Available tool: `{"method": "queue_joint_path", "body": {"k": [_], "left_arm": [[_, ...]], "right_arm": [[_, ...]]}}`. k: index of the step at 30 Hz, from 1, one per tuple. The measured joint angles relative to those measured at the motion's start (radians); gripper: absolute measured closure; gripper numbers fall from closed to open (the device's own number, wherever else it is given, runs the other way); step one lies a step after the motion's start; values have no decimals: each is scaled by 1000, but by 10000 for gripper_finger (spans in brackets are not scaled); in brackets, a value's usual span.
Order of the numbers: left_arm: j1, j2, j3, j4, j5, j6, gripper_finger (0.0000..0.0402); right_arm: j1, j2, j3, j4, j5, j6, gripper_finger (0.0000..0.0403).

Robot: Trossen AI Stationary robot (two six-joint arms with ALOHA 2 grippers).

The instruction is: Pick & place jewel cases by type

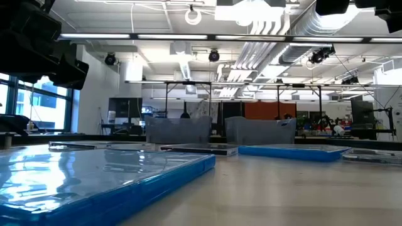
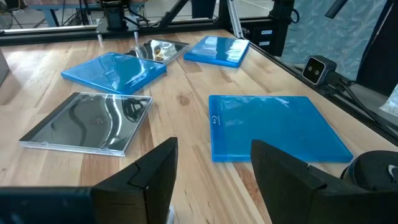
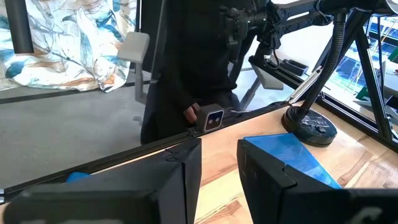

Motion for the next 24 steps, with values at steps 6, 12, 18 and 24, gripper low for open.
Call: {"method": "queue_joint_path", "body": {"k": [6, 12, 18, 24], "left_arm": [[0, 0, 0, 0, 0, 0, 200], [0, 0, 0, 0, -3, 0, 200], [0, 0, 0, 14, -5, 0, 200], [0, 0, 0, 4, -5, 0, 200]], "right_arm": [[0, 0, 0, 0, 0, 0, 306], [0, 0, 0, 0, 0, 0, 306], [0, 0, 0, 0, 0, 0, 306], [0, 0, 0, 0, 0, 0, 306]]}}
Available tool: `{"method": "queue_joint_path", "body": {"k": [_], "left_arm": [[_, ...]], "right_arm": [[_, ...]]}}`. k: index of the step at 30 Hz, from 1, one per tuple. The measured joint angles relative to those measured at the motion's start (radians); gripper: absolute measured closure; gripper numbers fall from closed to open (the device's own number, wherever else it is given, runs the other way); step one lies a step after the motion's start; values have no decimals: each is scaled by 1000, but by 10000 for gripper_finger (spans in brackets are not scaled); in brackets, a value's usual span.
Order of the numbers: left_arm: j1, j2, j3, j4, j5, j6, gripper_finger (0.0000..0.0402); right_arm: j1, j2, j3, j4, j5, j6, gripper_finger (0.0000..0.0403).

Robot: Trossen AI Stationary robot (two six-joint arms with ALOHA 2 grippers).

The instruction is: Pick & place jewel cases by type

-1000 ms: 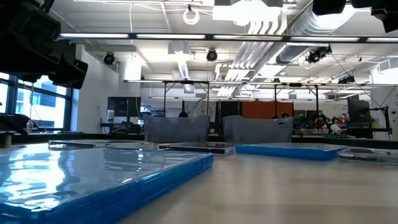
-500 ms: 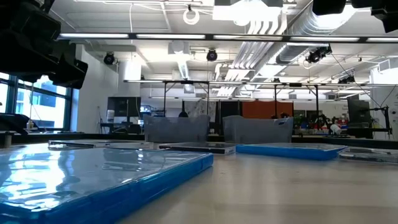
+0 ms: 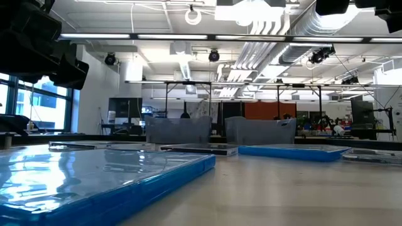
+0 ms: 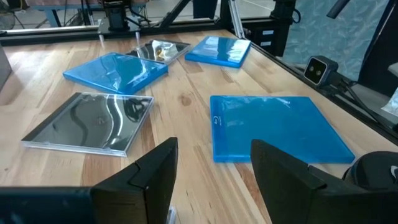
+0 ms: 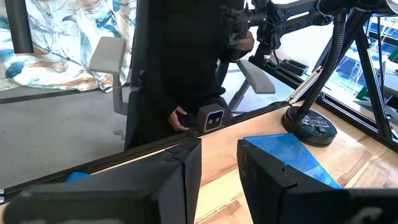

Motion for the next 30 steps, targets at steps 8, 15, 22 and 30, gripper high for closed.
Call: {"method": "queue_joint_path", "body": {"k": [8, 15, 22, 30], "left_arm": [[0, 0, 0, 0, -9, 0, 200], [0, 0, 0, 2, -162, 1, 200], [0, 0, 0, 11, -386, -29, 200], [0, 0, 0, 11, -391, -13, 200]], "right_arm": [[0, 0, 0, 0, 0, 0, 306], [0, 0, 0, 0, 0, 0, 306], [0, 0, 0, 0, 0, 0, 306], [0, 0, 0, 0, 0, 0, 306]]}}
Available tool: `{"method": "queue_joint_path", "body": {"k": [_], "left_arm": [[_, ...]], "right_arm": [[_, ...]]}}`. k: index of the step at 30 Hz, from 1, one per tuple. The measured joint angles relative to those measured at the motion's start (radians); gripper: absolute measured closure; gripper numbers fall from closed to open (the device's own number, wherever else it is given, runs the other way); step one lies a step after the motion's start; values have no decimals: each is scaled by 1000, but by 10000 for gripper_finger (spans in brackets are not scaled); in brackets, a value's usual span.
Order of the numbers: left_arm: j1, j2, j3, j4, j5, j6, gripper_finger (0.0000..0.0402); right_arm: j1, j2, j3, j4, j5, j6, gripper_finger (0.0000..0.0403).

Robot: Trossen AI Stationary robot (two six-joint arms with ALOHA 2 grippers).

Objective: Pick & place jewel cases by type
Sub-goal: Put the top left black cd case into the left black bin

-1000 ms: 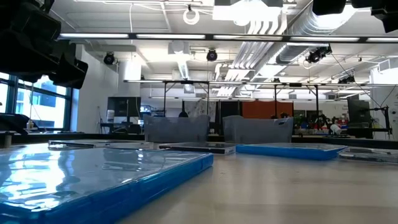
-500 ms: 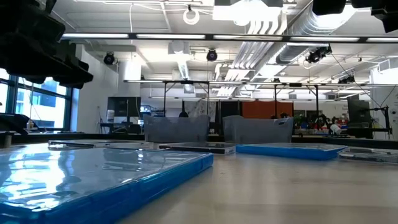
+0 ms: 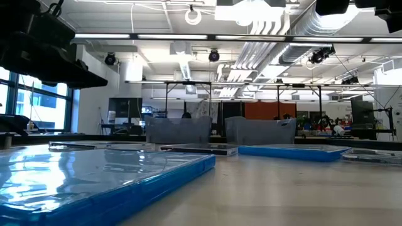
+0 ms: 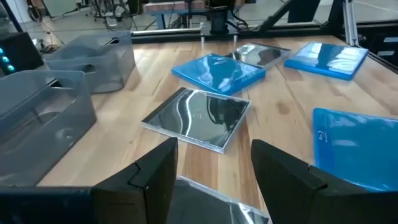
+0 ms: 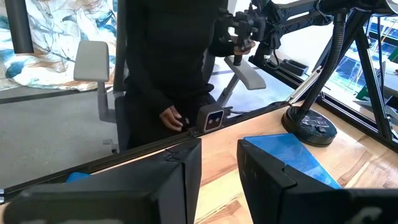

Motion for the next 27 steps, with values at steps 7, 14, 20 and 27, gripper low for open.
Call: {"method": "queue_joint_path", "body": {"k": [7, 14, 20, 27], "left_arm": [[0, 0, 58, -38, -119, 149, 200], [1, 0, 128, -64, -334, 216, 200], [29, 5, 138, -138, -357, 140, 200], [248, 43, 140, -224, -259, 99, 200]], "right_arm": [[0, 0, 0, 0, 0, 0, 306], [0, 0, 0, 0, 0, 0, 306], [0, 0, 0, 0, 0, 0, 306], [0, 0, 0, 1, -8, 0, 306]]}}
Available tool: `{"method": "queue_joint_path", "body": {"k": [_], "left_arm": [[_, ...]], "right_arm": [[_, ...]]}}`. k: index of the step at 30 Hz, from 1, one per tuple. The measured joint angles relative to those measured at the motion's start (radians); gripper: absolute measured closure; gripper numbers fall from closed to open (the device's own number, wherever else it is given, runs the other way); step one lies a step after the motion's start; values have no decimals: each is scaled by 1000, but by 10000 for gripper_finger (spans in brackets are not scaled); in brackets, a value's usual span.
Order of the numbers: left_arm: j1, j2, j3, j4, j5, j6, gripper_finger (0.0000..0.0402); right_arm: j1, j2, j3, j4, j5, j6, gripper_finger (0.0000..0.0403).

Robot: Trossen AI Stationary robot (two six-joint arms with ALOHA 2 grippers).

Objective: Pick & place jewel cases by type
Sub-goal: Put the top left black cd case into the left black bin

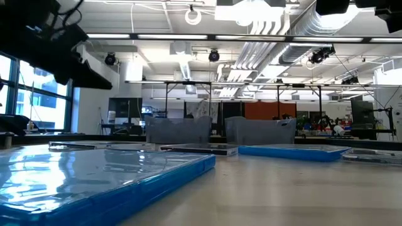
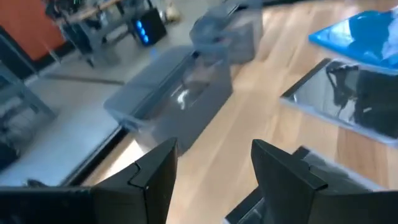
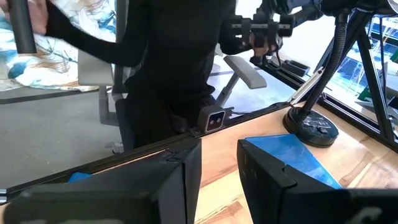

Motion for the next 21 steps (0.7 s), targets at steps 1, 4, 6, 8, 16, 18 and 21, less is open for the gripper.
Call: {"method": "queue_joint_path", "body": {"k": [1, 4, 6, 8, 16, 18, 21], "left_arm": [[35, 6, 0, -16, 52, -3, 200], [138, 15, 0, -65, 229, 3, 200], [194, 28, 0, -73, 305, 0, 200], [238, 40, 0, -54, 329, -2, 200], [303, 84, 0, -63, 491, -61, 200], [302, 97, 0, -63, 544, -79, 200], [302, 114, 0, -82, 601, -135, 200]], "right_arm": [[0, 0, 0, 2, 2, -3, 306], [0, 0, 0, 4, 11, -46, 306], [-1, 0, 0, 18, 11, -118, 306], [0, 1, 0, 35, 1, -210, 306], [16, 9, 0, 135, 1, -292, 306], [16, 9, 0, 171, 5, -290, 306], [16, 8, 0, 232, 6, -289, 306]]}}
